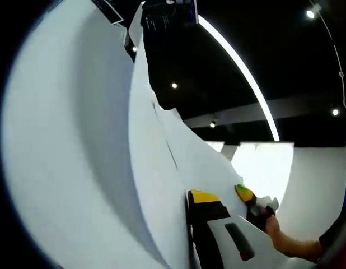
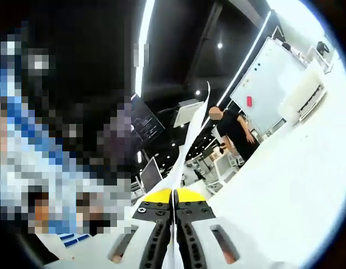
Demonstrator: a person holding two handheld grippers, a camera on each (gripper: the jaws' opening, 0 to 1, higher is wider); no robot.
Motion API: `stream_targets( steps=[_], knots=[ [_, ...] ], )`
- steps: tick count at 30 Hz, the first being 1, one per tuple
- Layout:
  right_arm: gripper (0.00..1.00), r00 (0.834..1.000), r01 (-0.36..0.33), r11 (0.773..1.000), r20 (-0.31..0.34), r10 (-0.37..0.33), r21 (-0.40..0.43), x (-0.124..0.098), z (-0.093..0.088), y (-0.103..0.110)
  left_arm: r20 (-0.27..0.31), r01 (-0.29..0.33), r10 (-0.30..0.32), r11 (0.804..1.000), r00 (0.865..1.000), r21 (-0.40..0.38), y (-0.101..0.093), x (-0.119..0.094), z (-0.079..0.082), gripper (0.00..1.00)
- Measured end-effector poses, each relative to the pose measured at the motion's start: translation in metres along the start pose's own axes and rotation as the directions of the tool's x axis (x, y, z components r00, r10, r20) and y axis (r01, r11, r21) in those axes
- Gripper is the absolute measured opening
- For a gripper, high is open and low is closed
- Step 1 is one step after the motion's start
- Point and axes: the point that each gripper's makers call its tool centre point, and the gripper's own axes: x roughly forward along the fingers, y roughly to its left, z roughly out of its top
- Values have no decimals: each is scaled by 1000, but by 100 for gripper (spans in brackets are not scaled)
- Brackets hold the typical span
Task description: Organize the stack of printing papers by aligning and flattening the scattered papers on the table
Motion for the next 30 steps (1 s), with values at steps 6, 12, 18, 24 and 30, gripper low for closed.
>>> stream_targets(
  steps=[6,12,18,24,30],
  knots=[
    [0,1000,-3,1000,1,3,0,1,-1,-1,-4,1,-1,1000,1000,4,0,1,-1,11],
    [0,1000,0,1000,8,0,-16,2,1,-4,-12,2,-2,1000,1000,0,-1,1,-2,16],
    [0,1000,10,1000,13,-9,-10,2,0,-9,-6,1,-1,1000,1000,-8,0,1,-1,17],
    [0,1000,15,1000,10,-15,-6,4,-3,-11,2,1,-1,1000,1000,-22,0,1,1,19],
    [0,1000,13,1000,6,-13,0,5,-8,-10,7,-5,5,1000,1000,-30,1,1,1,21]
  ],
)
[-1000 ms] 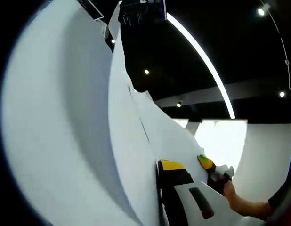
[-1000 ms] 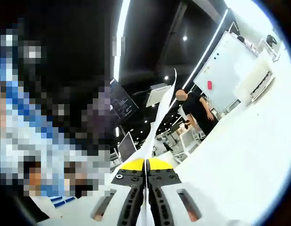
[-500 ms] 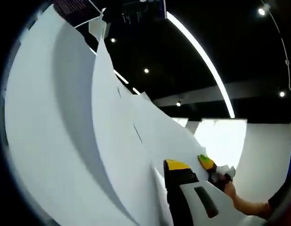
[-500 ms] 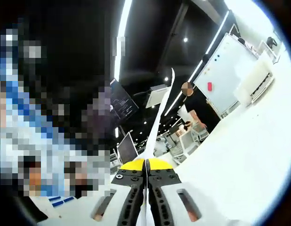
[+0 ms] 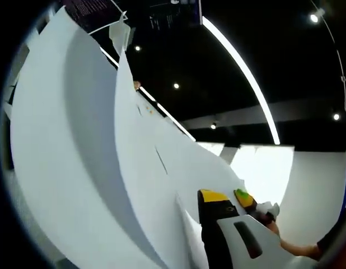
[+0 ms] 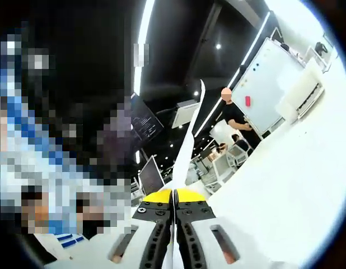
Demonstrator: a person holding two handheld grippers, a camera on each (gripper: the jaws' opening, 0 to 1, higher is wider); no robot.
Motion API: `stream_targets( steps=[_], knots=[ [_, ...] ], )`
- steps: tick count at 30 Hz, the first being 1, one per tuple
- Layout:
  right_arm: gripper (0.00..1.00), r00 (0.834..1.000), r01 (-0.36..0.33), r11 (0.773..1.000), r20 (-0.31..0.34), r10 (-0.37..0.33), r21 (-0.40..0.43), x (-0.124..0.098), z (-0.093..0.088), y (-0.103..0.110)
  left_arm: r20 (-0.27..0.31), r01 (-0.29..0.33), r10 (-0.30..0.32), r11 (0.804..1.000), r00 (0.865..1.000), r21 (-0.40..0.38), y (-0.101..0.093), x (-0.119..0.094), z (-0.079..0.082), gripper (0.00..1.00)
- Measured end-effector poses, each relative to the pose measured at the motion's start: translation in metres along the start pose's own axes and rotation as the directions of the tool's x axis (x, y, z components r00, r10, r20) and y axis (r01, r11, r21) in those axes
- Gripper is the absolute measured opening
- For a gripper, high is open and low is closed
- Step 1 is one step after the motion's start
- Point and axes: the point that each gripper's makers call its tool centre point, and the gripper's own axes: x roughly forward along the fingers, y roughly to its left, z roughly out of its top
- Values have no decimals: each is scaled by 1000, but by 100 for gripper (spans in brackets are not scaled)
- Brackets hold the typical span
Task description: Organize the stack of printing papers by aligning and flattening the scattered papers on the table
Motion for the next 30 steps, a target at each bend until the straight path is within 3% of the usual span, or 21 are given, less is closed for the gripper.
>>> stream_targets(
  steps=[10,19,22,25,30],
  knots=[
    [0,1000,0,999,4,0,37,2,-11,8,8,-10,10,1000,1000,-7,0,0,0,23],
    [0,999,31,998,-45,-28,54,6,-45,13,21,-16,16,1000,1000,-17,1,-1,3,23],
    [0,994,88,996,-58,-88,-5,5,-52,7,27,-21,21,1000,999,-16,1,-1,4,23],
    [0,995,82,996,-63,-81,20,6,-56,11,29,-25,25,1000,999,-14,2,-1,4,24],
    [0,991,93,996,-90,-94,-16,7,-70,15,32,-28,29,1000,999,-14,2,-1,4,24]
  ],
)
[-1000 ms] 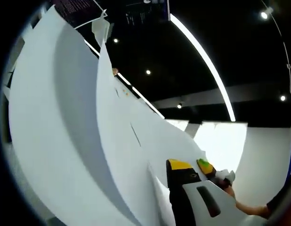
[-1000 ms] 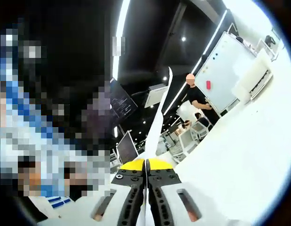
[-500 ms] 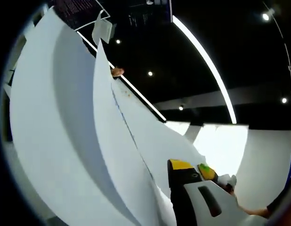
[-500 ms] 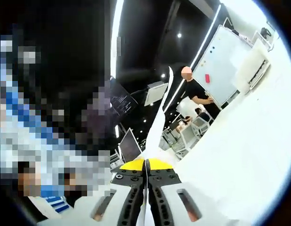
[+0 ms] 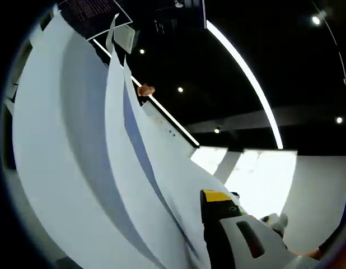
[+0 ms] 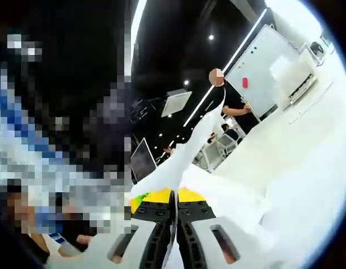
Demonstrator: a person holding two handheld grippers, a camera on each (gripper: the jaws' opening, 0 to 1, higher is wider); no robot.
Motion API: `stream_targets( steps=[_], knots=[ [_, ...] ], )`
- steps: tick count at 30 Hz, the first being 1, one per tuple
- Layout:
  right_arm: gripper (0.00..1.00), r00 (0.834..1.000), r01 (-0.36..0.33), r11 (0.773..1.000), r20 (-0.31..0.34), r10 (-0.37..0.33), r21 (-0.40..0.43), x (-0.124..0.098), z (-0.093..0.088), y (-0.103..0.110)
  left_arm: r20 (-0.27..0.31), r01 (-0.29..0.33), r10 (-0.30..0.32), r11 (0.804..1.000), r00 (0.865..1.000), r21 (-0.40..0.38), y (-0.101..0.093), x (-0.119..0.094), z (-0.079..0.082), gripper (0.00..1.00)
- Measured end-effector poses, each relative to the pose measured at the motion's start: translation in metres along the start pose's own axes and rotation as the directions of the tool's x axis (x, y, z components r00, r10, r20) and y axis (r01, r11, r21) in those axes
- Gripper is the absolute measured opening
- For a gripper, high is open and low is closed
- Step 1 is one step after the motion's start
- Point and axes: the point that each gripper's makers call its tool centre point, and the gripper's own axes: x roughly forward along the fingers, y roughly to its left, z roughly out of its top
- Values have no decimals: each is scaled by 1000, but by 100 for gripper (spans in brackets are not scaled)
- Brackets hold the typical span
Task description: Organize the stack of printing papers by aligning and flattening the scattered papers on the table
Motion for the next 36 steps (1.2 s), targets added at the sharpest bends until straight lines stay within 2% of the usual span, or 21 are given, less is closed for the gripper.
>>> stream_targets(
  steps=[2,6,7,10,21,36],
  knots=[
    [0,1000,1,999,-21,-3,-54,1,-5,2,1,0,0,1000,1000,0,0,0,0,24],
    [0,999,-27,997,-40,24,-68,2,-12,10,5,-2,2,1000,1000,0,0,0,1,24],
    [0,998,-37,995,-62,32,-88,2,-17,12,4,-3,3,1000,1000,1,1,0,1,24],
    [0,996,-49,990,-75,39,-134,3,-20,16,4,-3,3,1000,1000,1,1,0,1,25],
    [0,990,-88,986,-121,71,-140,2,-29,20,5,-6,6,1000,1000,5,2,0,1,23],
    [0,981,-122,981,-165,97,-152,3,-38,25,17,-7,6,998,1000,57,3,-2,4,8]
  ],
)
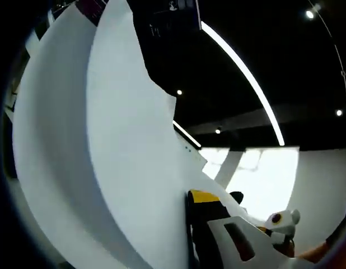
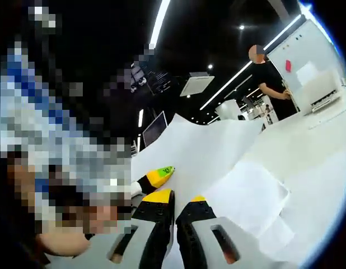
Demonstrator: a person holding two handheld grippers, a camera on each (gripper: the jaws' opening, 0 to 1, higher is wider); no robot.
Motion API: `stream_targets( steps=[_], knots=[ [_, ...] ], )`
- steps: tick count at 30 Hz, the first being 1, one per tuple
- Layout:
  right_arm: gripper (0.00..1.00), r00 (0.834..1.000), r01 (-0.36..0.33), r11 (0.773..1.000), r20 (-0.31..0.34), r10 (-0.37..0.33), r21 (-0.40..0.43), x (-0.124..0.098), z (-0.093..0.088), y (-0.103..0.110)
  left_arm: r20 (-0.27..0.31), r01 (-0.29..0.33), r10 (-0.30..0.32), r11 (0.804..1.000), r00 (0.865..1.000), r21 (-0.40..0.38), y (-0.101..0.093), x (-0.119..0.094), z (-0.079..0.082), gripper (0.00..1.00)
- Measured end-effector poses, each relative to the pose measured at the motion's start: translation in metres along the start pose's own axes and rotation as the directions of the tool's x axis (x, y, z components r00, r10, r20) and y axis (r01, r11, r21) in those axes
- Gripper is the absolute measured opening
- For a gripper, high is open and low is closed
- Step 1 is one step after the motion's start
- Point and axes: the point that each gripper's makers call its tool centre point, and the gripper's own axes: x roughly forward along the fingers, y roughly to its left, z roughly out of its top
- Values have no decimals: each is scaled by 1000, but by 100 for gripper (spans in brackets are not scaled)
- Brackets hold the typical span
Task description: Organize the stack of printing papers by aligning and flattening the scattered papers on the table
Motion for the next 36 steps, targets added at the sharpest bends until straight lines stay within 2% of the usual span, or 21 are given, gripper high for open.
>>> stream_targets(
  steps=[7,15,18,22,25,29,32,36],
  knots=[
    [0,1000,-2,1000,-6,2,-1,0,-1,0,-2,5,-5,1000,1000,6,-1,0,0,6],
    [3,1000,13,998,1,-13,-53,-1,0,1,-6,5,-5,1000,1000,9,-1,0,0,6],
    [12,996,-51,998,73,52,-24,-6,15,9,-3,6,-6,1000,1000,5,-1,0,0,6],
    [16,997,-7,1000,83,9,-20,-9,17,0,1,3,-3,1000,1000,5,0,-1,1,6],
    [23,995,9,1000,103,-7,-16,-12,20,-3,1,3,-3,1000,1000,2,0,-1,1,6],
    [32,988,61,996,145,-50,-69,-18,29,-8,1,5,-5,1000,1000,-6,-1,-1,1,6],
    [37,985,104,987,153,-85,-121,-24,32,-12,1,5,-5,1000,1000,-9,-1,-1,1,6],
    [45,980,139,982,158,-118,-129,-32,36,-21,-1,4,-4,1000,1000,-8,-1,-1,0,6]
  ],
)
